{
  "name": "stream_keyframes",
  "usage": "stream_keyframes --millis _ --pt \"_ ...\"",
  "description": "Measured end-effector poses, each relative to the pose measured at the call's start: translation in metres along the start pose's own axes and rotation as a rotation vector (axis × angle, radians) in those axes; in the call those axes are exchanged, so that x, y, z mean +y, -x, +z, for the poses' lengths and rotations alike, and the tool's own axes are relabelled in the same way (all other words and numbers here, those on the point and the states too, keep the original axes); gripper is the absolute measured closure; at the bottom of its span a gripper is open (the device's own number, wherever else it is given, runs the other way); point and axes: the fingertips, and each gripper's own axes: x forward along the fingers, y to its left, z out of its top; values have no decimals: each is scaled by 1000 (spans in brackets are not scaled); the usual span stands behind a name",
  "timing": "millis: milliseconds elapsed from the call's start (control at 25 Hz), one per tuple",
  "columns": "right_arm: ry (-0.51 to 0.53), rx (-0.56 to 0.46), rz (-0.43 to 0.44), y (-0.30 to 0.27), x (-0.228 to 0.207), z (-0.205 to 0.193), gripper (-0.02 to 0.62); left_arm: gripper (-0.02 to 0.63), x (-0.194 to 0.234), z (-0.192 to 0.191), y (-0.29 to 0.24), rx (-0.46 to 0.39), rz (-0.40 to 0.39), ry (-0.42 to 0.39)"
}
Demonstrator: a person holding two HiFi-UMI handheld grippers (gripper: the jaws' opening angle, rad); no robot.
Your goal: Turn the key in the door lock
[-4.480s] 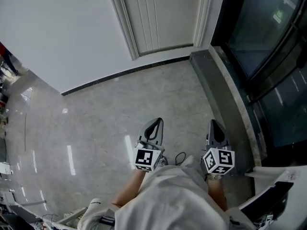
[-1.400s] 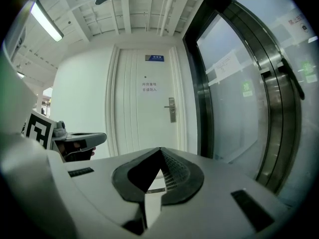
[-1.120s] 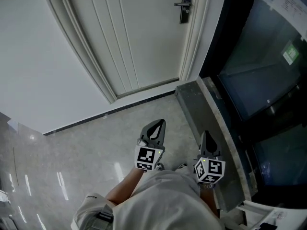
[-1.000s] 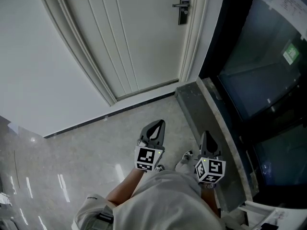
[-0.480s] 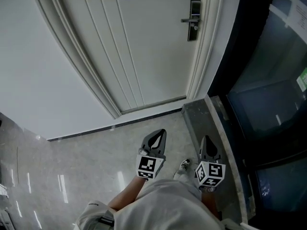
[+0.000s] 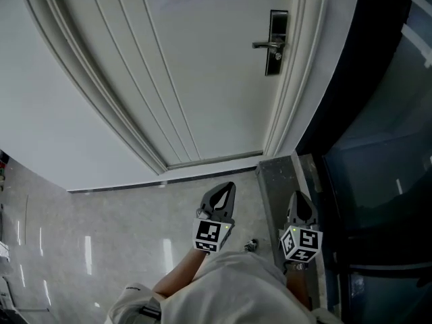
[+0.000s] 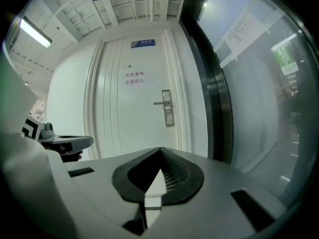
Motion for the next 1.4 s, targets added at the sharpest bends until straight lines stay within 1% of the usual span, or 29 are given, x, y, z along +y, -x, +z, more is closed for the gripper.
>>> stream_keyframes --millis 200,400,680,840,1040,1160,1320,1400 --pt "10 4 43 -41 -40 8 597 598 -3 -2 -53 11 58 -3" --pt "18 28 76 -74 -73 8 597 598 -18 0 -91 16 75 -3" --pt "20 63 104 -107 -92 2 597 598 -14 -12 -119 56 106 13" --pt "27 72 101 -124 -95 1 597 598 -5 -16 -141 61 93 7" --pt "37 88 58 -151 -109 -1 597 598 8 -21 -184 52 52 22" --pt "43 86 33 -174 -116 10 597 598 19 -15 -221 34 18 23" --pt "38 93 25 -220 -112 23 597 598 49 2 -268 7 5 15" --pt "47 93 11 -244 -112 33 597 598 59 7 -290 1 -15 18"
